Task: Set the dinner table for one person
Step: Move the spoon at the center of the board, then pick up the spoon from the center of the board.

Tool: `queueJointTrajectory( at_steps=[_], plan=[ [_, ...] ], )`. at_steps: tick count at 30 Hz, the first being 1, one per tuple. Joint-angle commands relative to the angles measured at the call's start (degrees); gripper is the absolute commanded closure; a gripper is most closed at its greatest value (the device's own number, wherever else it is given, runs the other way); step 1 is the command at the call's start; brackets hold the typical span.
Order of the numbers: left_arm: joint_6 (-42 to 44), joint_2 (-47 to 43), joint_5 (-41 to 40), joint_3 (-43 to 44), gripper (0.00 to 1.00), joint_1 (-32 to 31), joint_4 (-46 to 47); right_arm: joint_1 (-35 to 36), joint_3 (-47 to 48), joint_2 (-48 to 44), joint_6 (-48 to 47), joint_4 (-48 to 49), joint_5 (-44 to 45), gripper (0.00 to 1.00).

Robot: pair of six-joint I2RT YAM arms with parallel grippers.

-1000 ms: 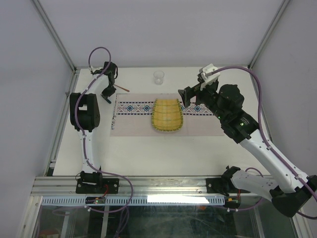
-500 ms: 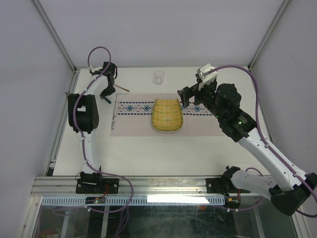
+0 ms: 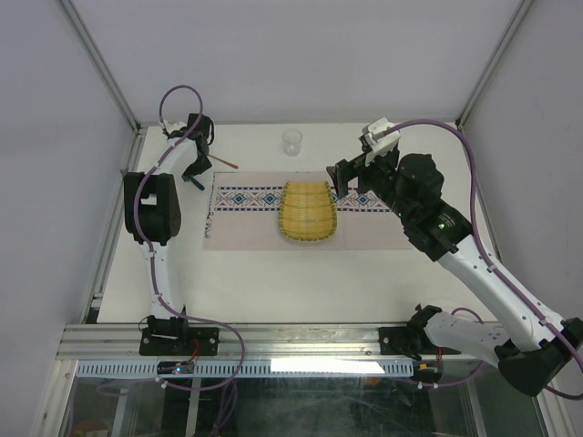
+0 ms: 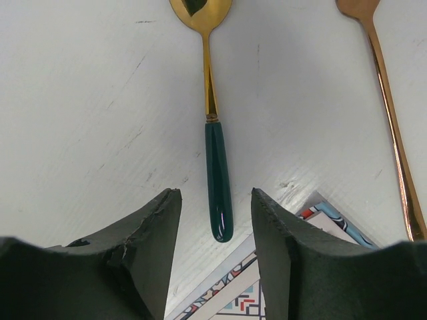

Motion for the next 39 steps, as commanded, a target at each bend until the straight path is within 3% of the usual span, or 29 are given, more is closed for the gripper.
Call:
queueJointTrajectory(
  at_steps=[1, 17, 22, 28, 39],
  plan=[
    [-0.7, 0.4, 1.9, -0.4, 0.52, 1.0, 2.9, 0.1, 0.7, -1.4, 0.6, 1.6, 0.1, 0.01],
    [-2.0, 2.1, 8.1, -3.8, 0.56, 2.3, 7.4, 0.1, 1.2, -0.7, 0.8, 1.1, -0.3, 0.01],
    [-2.0, 1.8, 8.5, -4.1, 0.66, 2.3, 7.5, 0.1, 1.2, -0.4, 1.2, 1.3, -0.6, 0.01],
    [-1.7, 0.4, 8.0, -4.8, 0.89, 2.3, 7.6, 0.1, 1.1, -0.1, 1.4, 1.5, -0.7, 0.01],
    [-1.3, -3.7, 8.5, -5.9, 0.94, 2.3, 7.6, 0.0, 0.9, -0.1, 1.7, 1.6, -0.9, 0.01]
  ],
)
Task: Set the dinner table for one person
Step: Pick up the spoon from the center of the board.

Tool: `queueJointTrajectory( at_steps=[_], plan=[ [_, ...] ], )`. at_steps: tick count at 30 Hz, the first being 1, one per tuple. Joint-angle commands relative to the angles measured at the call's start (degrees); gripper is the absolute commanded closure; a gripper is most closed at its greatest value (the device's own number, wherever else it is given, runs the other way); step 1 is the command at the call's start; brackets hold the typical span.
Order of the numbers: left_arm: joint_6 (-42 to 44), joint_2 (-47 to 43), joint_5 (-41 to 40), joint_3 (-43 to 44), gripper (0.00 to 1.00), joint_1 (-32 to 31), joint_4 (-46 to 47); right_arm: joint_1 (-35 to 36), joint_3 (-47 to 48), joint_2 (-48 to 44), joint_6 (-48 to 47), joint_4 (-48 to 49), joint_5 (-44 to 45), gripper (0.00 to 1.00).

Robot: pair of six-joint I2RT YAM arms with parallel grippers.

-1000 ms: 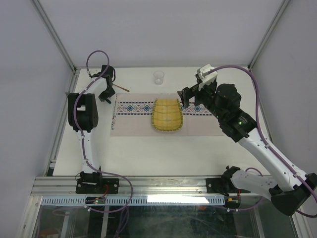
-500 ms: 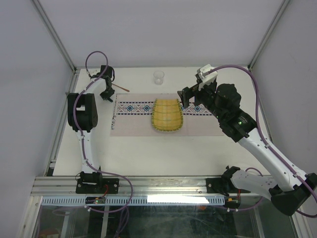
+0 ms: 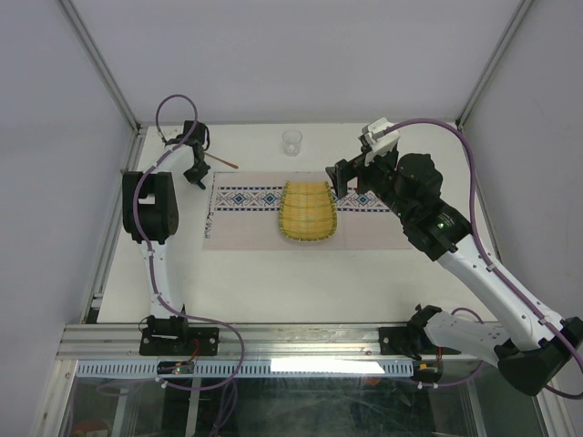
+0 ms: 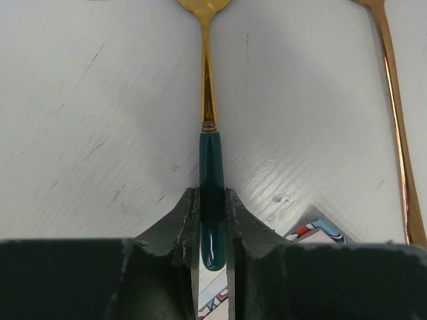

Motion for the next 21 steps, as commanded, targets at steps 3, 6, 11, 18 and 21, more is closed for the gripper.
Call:
queueJointTrajectory(
  at_steps=[3, 6, 11, 18, 21],
  plan=[
    [0.1, -6.6, 1.7, -1.5, 0.95, 0.3, -0.3, 0.1, 0.7, -0.3, 0.7, 1.9, -0.6, 0.01],
    [0.3, -8.4, 1.7, -1.5, 0.95, 0.2, -0.3, 0.1, 0.6, -0.1, 0.9, 2.1, -0.7, 0.01],
    [0.7, -10.9, 2.3, -1.9, 0.95, -0.5, -0.3, 0.1, 0.4, 0.0, 1.0, 2.0, -0.8, 0.01],
    [0.8, -12.7, 4.2, -1.6, 0.96, -2.4, -0.3, 0.0, 1.8, 1.2, -0.3, 0.9, 5.4, 0.01],
    [0.5, -13.1, 5.1, -2.1, 0.96, -4.0, -0.1, -0.1, 2.4, 1.2, 0.1, 0.5, 7.6, 0.01]
  ],
)
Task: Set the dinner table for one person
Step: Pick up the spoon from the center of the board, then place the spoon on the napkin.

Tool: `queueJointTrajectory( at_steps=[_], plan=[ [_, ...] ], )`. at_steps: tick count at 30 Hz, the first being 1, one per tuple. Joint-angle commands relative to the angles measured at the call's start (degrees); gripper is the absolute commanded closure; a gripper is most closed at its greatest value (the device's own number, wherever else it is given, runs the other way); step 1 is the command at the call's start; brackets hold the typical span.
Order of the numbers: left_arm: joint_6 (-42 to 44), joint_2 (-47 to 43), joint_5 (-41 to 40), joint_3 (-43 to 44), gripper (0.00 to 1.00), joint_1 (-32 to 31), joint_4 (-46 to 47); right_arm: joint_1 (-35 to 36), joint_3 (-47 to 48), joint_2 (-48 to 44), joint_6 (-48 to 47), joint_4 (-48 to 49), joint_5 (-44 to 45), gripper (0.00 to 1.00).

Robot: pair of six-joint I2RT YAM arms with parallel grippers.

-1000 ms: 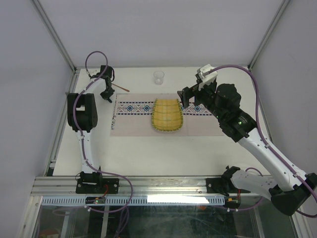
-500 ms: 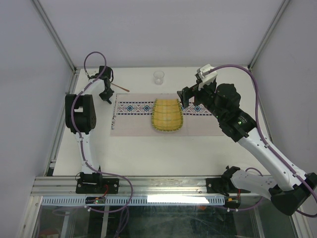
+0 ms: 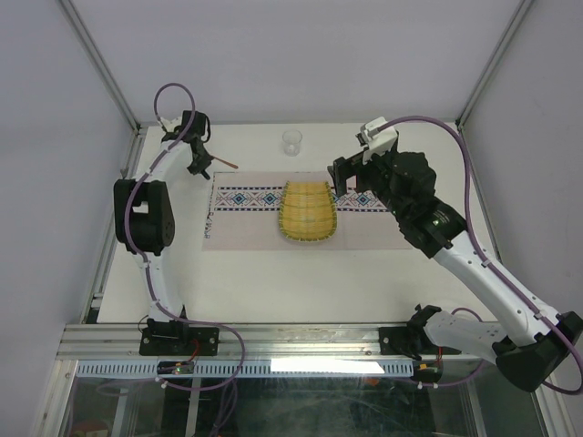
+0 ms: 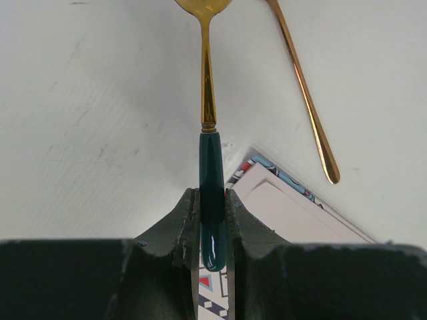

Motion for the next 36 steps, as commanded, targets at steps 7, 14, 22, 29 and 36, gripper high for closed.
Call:
queueJointTrajectory(
  at_steps=[7, 14, 22, 29, 36],
  plan=[
    [-1.0, -4.2, 2.4, -3.0, 0.97, -6.5, 2.5, -0.1, 2.7, 0.1, 0.6, 0.3, 5.2, 0.01],
    [-1.6, -4.7, 2.2, -5.6, 0.99, -8.7, 4.1, -0.1, 3.1, 0.2, 0.7, -0.4, 6.0, 0.01],
    [-1.4, -5.7, 2.3, -6.1, 1.0, -9.2, 4.1, -0.1, 3.2, 1.7, 1.3, -0.6, 6.1, 0.01],
    [-3.0, -8.5, 1.7, -14.1, 1.0, -10.9, 7.3, -0.2, 3.5, 2.3, 1.7, -0.7, 5.4, 0.01],
    [-3.6, -8.4, 2.7, -16.2, 1.0, -11.8, 8.1, -0.2, 3.0, 2.5, 2.5, -0.7, 4.8, 0.01]
  ],
)
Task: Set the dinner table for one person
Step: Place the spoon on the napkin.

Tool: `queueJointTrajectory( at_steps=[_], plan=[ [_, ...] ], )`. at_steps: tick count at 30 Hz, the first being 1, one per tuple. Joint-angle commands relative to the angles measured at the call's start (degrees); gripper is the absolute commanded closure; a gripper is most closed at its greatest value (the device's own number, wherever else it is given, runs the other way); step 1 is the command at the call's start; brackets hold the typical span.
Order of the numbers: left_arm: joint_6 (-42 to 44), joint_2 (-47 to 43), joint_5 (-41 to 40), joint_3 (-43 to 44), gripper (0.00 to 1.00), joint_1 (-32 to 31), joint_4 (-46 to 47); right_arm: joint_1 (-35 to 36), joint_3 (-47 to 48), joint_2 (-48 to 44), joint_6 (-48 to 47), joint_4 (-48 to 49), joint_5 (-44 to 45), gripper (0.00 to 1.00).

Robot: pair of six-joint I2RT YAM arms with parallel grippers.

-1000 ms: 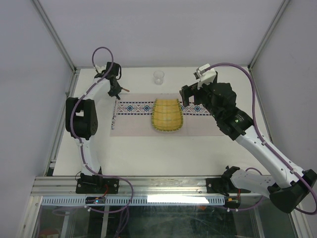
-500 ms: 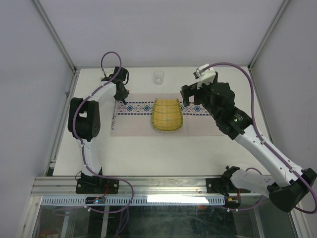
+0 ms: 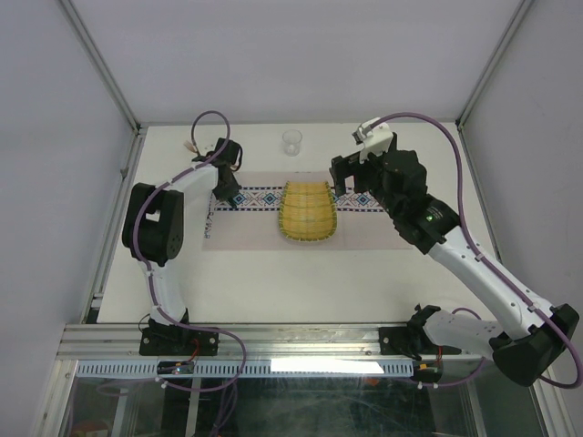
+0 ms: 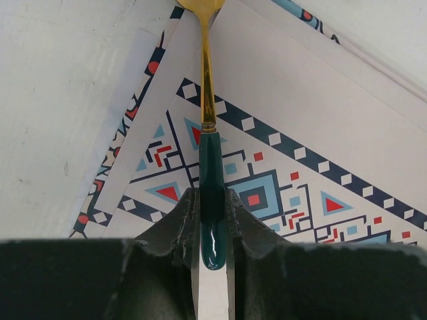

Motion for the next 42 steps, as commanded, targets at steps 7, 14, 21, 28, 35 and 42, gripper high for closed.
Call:
queueJointTrajectory(
  at_steps=[7, 14, 21, 28, 35, 42],
  plan=[
    [-1.6, -3.5, 0.6, -0.6, 0.96, -1.6, 3.5, -0.2, 2.5, 1.0, 1.4, 1.5, -0.7, 0.01],
    [-0.9, -4.7, -2.4, -1.0, 0.58, -1.6, 1.7, -0.2, 2.7, 1.1, 1.6, 1.4, -1.0, 0.01],
    [0.3, -7.4, -6.0, -0.4, 0.34, -1.6, -0.3, -0.1, 2.6, 1.6, 2.1, 1.6, -1.7, 0.01],
    [2.0, -12.4, -13.4, -0.8, 0.19, 0.0, -3.5, -0.1, 2.4, 6.4, 4.7, 1.5, -7.3, 0.01],
    [3.3, -19.1, -11.7, -6.2, 0.17, 6.4, 0.2, -0.1, 4.1, 13.2, 6.0, 3.4, -13.3, 0.03],
    [1.7, -18.4, -8.1, -10.5, 0.19, 6.8, 4.9, 0.0, 5.6, 16.9, 7.4, 5.2, -14.9, 0.04]
  ],
)
